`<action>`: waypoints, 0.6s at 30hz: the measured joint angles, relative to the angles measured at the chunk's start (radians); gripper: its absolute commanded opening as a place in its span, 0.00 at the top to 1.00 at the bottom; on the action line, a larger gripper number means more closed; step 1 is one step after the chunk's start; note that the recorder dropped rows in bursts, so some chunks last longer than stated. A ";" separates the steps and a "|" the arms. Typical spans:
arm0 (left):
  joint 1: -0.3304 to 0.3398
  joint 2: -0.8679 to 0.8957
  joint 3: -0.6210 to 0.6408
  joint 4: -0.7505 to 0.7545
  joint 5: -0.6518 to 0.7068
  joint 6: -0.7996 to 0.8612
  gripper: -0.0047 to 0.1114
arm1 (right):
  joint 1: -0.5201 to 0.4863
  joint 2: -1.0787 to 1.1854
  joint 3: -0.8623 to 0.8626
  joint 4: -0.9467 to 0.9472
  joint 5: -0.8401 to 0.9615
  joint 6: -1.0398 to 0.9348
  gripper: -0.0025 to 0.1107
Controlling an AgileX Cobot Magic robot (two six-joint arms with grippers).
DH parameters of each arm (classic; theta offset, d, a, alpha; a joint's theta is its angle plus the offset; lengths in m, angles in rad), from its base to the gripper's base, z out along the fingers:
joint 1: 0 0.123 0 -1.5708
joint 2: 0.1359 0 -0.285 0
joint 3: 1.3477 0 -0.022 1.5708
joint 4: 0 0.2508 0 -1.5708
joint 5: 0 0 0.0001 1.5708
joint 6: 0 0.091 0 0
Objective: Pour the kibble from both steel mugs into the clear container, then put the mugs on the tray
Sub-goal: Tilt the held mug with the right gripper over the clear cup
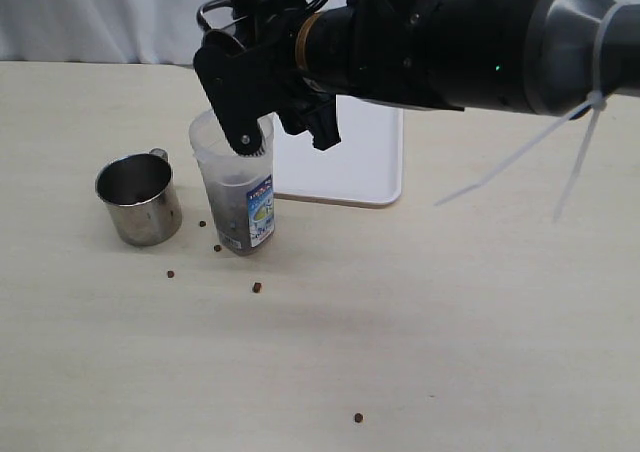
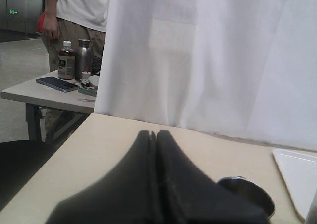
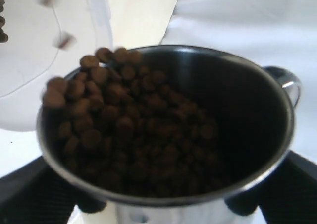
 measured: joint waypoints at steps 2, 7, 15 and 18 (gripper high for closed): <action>0.000 0.000 0.000 0.000 0.000 0.000 0.96 | 0.000 0.000 0.000 -0.004 0.000 -0.004 0.93; 0.000 0.000 0.000 0.000 0.000 0.000 0.96 | 0.000 0.000 0.000 -0.038 0.000 -0.011 0.93; 0.000 0.000 0.000 0.000 0.000 0.000 0.96 | 0.000 0.000 0.000 -0.051 0.000 -0.011 0.93; 0.000 0.000 0.000 0.000 0.000 0.000 0.96 | 0.000 0.000 0.000 -0.069 -0.002 -0.011 0.93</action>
